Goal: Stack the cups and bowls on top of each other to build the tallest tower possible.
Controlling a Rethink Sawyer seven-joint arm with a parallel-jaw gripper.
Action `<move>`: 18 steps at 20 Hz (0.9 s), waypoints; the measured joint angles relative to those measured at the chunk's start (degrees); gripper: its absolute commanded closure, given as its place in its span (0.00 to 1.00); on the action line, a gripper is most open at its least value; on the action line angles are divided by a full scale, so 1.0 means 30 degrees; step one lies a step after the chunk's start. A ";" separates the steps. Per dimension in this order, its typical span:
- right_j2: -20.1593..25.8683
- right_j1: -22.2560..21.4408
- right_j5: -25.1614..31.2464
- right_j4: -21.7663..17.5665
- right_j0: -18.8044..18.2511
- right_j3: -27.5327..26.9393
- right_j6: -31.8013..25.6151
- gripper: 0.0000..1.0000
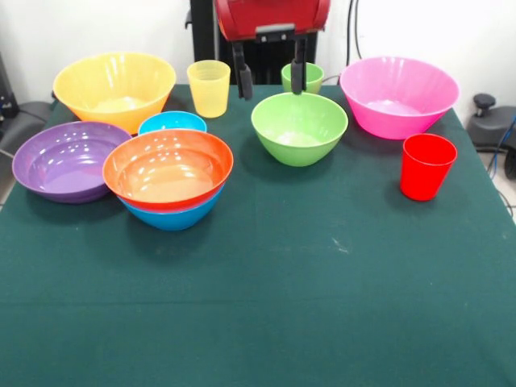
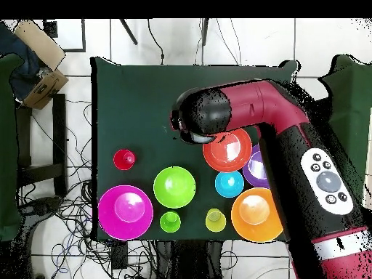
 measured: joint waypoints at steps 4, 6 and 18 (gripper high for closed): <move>-0.0094 0.0528 -0.0221 -0.0059 0.0002 0.0094 0.0000 0.00; -0.0151 0.0691 -0.0285 -0.0083 0.0000 0.0121 0.0000 0.00; -0.0254 0.0991 -0.0474 -0.0194 -0.0002 0.0334 0.0000 0.00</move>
